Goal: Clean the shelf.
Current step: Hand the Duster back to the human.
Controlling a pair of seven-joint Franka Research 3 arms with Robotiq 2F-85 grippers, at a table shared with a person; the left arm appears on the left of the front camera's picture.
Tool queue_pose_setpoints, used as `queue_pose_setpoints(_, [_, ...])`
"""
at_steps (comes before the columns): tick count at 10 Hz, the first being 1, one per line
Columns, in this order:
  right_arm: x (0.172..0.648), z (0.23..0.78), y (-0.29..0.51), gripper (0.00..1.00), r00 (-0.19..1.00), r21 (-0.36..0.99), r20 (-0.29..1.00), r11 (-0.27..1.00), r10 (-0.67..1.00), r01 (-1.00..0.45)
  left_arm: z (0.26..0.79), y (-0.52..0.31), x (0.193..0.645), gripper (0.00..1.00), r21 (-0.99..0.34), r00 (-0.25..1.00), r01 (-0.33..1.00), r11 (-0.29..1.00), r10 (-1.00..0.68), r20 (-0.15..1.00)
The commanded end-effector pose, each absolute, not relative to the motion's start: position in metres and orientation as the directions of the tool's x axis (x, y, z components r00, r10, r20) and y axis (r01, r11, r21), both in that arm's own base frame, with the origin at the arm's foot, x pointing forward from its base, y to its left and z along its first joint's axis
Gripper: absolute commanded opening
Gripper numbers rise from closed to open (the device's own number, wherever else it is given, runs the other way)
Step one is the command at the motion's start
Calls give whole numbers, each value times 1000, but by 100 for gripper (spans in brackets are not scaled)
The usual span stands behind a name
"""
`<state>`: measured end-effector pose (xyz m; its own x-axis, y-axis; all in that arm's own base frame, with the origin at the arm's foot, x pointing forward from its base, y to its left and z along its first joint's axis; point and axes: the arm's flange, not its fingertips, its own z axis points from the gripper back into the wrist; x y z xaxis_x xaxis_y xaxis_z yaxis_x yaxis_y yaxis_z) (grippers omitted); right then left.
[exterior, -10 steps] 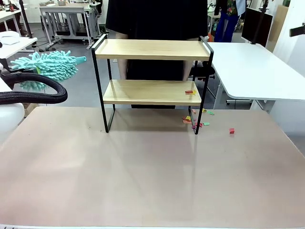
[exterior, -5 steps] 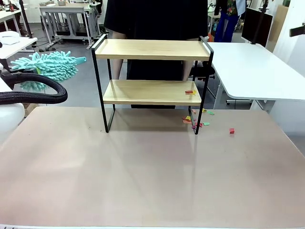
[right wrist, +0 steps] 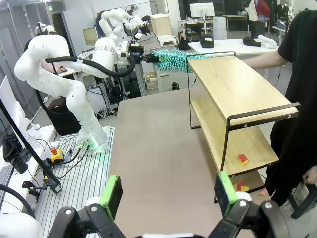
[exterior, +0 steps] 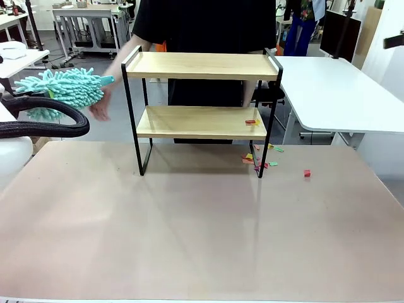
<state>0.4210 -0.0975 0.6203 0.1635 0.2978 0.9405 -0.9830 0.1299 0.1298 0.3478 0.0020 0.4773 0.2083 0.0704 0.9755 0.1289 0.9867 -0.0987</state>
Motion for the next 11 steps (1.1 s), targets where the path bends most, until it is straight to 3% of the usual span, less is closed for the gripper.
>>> queue_pose_setpoints(1, [417, 620, -97, 100, 155, 122, 938, 124, 309, -985, 478, 2, 348, 17, -93, 205, 131, 987, 64, 977])
queue_pose_setpoints(9, [417, 620, -97, 100, 155, 122, 938, 124, 309, -985, 478, 2, 348, 17, -93, 205, 131, 987, 64, 977])
queue_pose_setpoints(10, [417, 620, -97, 100, 155, 122, 938, 124, 309, -985, 477, 2, 348, 73, -99, 208, 129, 987, 70, 976])
queue_pose_setpoints(11, [417, 620, -97, 100, 155, 122, 938, 124, 309, -985, 484, 3, 347, 73, -109, 223, 135, 985, 77, 972])
